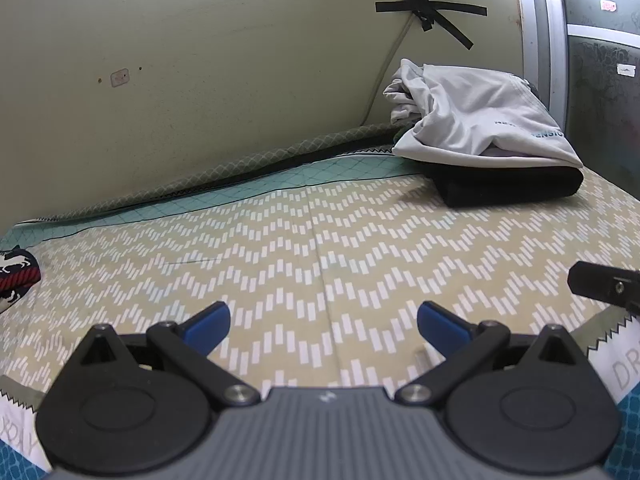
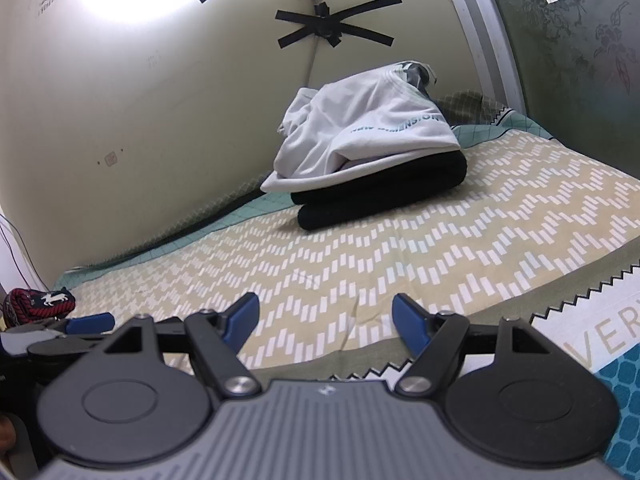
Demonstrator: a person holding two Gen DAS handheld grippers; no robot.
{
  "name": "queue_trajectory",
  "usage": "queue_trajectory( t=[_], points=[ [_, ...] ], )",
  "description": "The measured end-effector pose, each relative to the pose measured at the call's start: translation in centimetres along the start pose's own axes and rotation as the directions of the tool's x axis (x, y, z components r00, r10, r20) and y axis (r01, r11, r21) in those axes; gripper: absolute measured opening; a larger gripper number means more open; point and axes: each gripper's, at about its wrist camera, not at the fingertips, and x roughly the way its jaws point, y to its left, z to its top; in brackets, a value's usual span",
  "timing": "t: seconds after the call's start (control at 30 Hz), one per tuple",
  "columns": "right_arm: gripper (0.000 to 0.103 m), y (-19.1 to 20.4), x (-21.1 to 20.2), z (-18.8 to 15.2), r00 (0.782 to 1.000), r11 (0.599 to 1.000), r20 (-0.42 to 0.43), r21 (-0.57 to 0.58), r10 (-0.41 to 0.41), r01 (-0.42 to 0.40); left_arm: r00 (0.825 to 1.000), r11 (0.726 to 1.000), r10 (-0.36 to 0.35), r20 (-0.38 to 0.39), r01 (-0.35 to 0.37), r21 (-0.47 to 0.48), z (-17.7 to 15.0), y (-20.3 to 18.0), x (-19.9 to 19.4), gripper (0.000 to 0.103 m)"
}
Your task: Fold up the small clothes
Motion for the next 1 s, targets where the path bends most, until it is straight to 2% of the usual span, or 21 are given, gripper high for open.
queue_trajectory(
  t=[1.0],
  points=[
    [0.069, -0.07, -0.22, 0.06, 1.000, 1.000, 0.003, -0.001, 0.005, -0.005, 1.000, 1.000, 0.000, -0.016, 0.000, 0.001, 0.03, 0.04, 0.34, 0.103]
  ],
)
